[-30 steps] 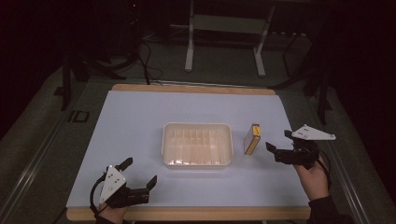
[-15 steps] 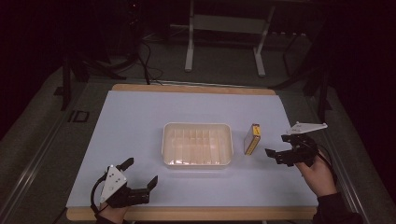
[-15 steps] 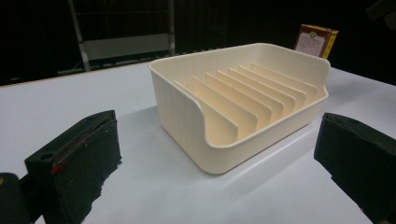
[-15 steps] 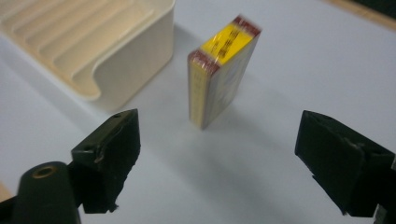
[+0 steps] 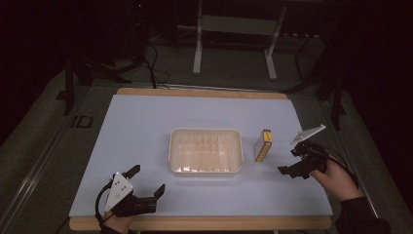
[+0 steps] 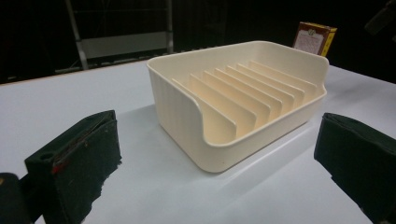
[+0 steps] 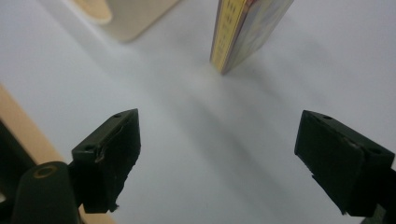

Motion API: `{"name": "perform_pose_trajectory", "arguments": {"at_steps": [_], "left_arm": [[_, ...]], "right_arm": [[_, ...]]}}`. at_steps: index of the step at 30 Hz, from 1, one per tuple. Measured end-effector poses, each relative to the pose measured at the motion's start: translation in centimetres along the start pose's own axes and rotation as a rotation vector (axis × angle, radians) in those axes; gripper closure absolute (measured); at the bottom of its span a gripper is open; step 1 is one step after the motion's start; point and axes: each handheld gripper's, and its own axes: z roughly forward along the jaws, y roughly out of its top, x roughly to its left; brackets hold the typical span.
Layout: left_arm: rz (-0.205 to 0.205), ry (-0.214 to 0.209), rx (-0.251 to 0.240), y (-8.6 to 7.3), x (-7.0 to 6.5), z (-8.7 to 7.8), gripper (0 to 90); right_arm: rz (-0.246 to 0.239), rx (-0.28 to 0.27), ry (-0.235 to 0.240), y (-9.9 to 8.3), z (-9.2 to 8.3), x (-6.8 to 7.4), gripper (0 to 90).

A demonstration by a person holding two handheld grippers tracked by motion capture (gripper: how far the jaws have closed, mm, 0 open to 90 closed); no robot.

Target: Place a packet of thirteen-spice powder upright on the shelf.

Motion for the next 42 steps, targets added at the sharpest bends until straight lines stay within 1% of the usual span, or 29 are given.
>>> {"name": "perform_pose_trajectory", "arguments": {"at_steps": [1, 2, 3, 4, 5, 6, 8, 9, 10, 13, 14, 15, 18, 20, 21, 22, 23, 24, 25, 26, 31, 33, 34, 36, 37, 38, 39, 41, 42], "left_arm": [[0.0, -0.001, 0.0, 0.0, 0.0, 0.0, 0.4], [0.0, -0.001, 0.0, 0.0, 0.0, 0.0, 0.4], [0.002, -0.002, 0.002, 0.0, 0.0, 0.0, 0.4], [0.001, -0.002, 0.001, 0.0, 0.0, 0.0, 0.4], [0.001, -0.002, 0.001, 0.0, 0.0, 0.0, 0.4], [0.001, -0.002, 0.0, 0.0, 0.0, 0.0, 0.4], [0.002, -0.002, 0.002, 0.0, 0.0, 0.0, 0.4], [0.002, -0.002, 0.002, 0.0, 0.0, 0.0, 0.4], [0.003, -0.001, 0.001, 0.0, 0.0, 0.0, 0.4], [0.002, -0.002, 0.002, 0.0, 0.0, 0.0, 0.4], [0.002, -0.002, 0.002, 0.0, 0.0, 0.0, 0.4], [0.0, -0.002, 0.002, 0.0, 0.0, 0.0, 0.4], [0.005, -0.003, 0.006, 0.0, 0.0, 0.1, 0.4], [0.008, -0.003, 0.009, 0.0, 0.1, 0.1, 0.4], [0.008, -0.003, 0.009, 0.0, 0.1, 0.1, 0.4], [0.004, -0.004, 0.008, -0.1, 0.1, 0.1, 0.4], [0.002, -0.004, 0.008, -0.1, 0.1, 0.1, 0.4], [0.002, -0.004, 0.008, -0.1, 0.1, 0.1, 0.4], [0.002, -0.004, 0.007, -0.1, 0.1, 0.1, 0.4], [0.002, -0.005, 0.007, 0.0, 0.1, 0.1, 0.4], [0.002, -0.009, 0.007, -0.1, 0.1, 0.1, 0.4], [0.003, -0.01, 0.007, -0.1, 0.1, 0.1, 0.4], [0.003, -0.012, 0.008, -0.1, 0.1, 0.1, 0.4], [0.005, -0.013, 0.009, -0.1, 0.1, 0.1, 0.4], [0.005, -0.013, 0.009, -0.1, 0.1, 0.1, 0.4], [0.005, -0.014, 0.01, -0.1, 0.0, 0.1, 0.4], [0.007, -0.013, 0.009, -0.1, 0.0, 0.2, 0.4], [0.008, -0.015, 0.009, -0.1, 0.0, 0.2, 0.4], [0.013, -0.018, 0.011, -0.1, 0.0, 0.2, 0.4]], "right_arm": [[-0.009, 0.016, 0.007, 0.0, -0.1, -0.1, 14.2], [-0.009, 0.016, 0.007, 0.0, -0.1, -0.1, 14.2], [-0.02, 0.046, 0.026, 0.0, -0.2, -0.2, 14.5], [-0.024, 0.052, 0.042, 0.0, -0.4, -0.3, 14.6], [-0.024, 0.052, 0.042, 0.0, -0.4, -0.3, 14.6], [-0.036, 0.065, 0.065, 0.0, -0.8, -0.4, 14.6], [-0.052, 0.09, 0.077, 0.0, -1.1, -0.5, 14.5], [-0.052, 0.09, 0.077, 0.0, -1.1, -0.5, 14.5], [-0.07, 0.115, 0.09, -0.1, -1.1, -0.6, 14.5], [-0.082, 0.155, 0.108, -0.1, -1.1, -0.5, 14.5], [-0.082, 0.155, 0.108, -0.1, -1.1, -0.5, 14.5], [-0.1, 0.184, 0.126, -0.2, -0.9, -0.4, 14.5], [-0.153, 0.243, 0.151, -0.2, -0.5, 0.0, 14.6], [-0.2, 0.282, 0.165, -0.3, -0.1, 0.4, 16.7], [-0.2, 0.282, 0.165, -0.3, -0.1, 0.4, 16.7], [-0.232, 0.321, 0.19, -0.2, 0.3, 0.8, 17.6], [-0.236, 0.34, 0.207, -0.2, 0.4, 0.9, 17.6], [-0.249, 0.353, 0.21, -0.2, 0.6, 1.1, 17.6], [-0.249, 0.353, 0.21, -0.2, 0.6, 1.1, 17.6], [-0.275, 0.373, 0.217, 0.0, 0.8, 1.4, 17.5], [-0.329, 0.399, 0.234, 0.4, 1.2, 1.9, 16.3], [-0.332, 0.406, 0.242, 0.5, 1.3, 2.0, 16.1], [-0.352, 0.419, 0.254, 0.7, 1.4, 2.2, 16.1], [-0.373, 0.431, 0.266, 0.8, 1.6, 2.4, 15.4], [-0.373, 0.431, 0.266, 0.8, 1.6, 2.4, 15.4], [-0.385, 0.438, 0.269, 0.9, 1.7, 2.5, 15.5], [-0.408, 0.452, 0.284, 1.1, 1.9, 2.8, 15.4], [-0.446, 0.456, 0.286, 1.2, 2.0, 3.0, 15.6], [-0.452, 0.463, 0.288, 1.3, 2.1, 3.2, 15.5]]}}
